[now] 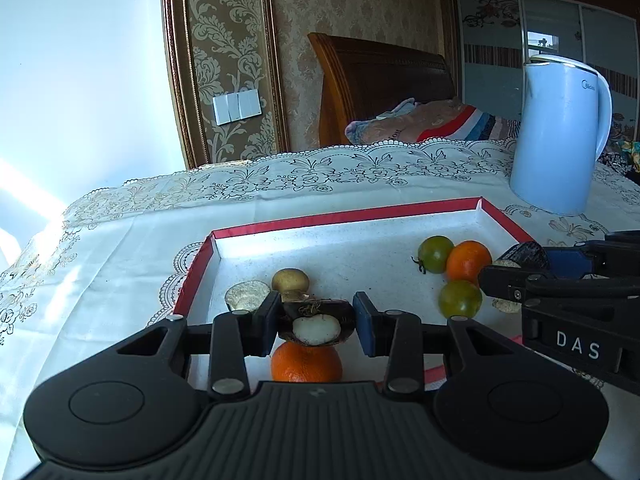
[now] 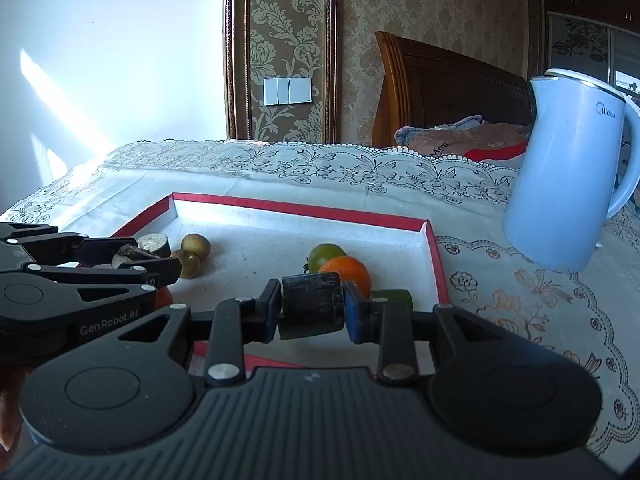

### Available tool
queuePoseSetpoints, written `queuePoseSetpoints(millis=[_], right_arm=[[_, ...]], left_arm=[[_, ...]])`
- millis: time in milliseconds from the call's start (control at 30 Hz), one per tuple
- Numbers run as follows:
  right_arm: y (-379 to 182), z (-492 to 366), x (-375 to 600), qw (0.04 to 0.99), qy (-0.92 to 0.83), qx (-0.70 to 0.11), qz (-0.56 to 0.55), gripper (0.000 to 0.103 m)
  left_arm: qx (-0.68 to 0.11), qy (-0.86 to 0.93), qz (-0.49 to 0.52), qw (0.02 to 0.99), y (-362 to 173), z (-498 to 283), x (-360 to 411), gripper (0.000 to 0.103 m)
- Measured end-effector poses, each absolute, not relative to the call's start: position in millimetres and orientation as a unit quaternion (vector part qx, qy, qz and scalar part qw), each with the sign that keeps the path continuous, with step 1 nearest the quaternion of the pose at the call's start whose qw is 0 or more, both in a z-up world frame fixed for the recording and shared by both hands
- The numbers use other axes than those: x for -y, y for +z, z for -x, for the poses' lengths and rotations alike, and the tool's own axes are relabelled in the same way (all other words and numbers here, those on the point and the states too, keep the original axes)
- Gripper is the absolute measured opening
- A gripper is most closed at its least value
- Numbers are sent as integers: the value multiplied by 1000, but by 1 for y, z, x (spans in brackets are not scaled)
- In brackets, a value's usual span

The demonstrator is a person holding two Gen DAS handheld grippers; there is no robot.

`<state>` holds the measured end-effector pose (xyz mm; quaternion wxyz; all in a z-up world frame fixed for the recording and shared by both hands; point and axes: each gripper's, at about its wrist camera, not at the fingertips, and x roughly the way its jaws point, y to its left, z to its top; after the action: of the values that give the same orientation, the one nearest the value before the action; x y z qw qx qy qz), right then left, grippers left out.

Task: Organize fruits
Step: 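Carry the dark eggplant piece with the left tool while the right tool carries the slice into the tray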

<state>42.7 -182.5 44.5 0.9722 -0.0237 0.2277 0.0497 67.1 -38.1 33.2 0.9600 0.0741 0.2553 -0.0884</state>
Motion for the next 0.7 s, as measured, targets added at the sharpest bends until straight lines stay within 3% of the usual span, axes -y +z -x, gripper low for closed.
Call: queuePoseSetpoints(millis=[333, 700], right_arm=[[42, -115, 191, 973, 8, -231, 5, 30], [42, -123, 190, 975, 21, -222, 0, 30]], left_arm=[[-265, -43, -44, 962, 28, -119, 37, 38], [-265, -29, -13, 964, 24, -134, 31, 39]])
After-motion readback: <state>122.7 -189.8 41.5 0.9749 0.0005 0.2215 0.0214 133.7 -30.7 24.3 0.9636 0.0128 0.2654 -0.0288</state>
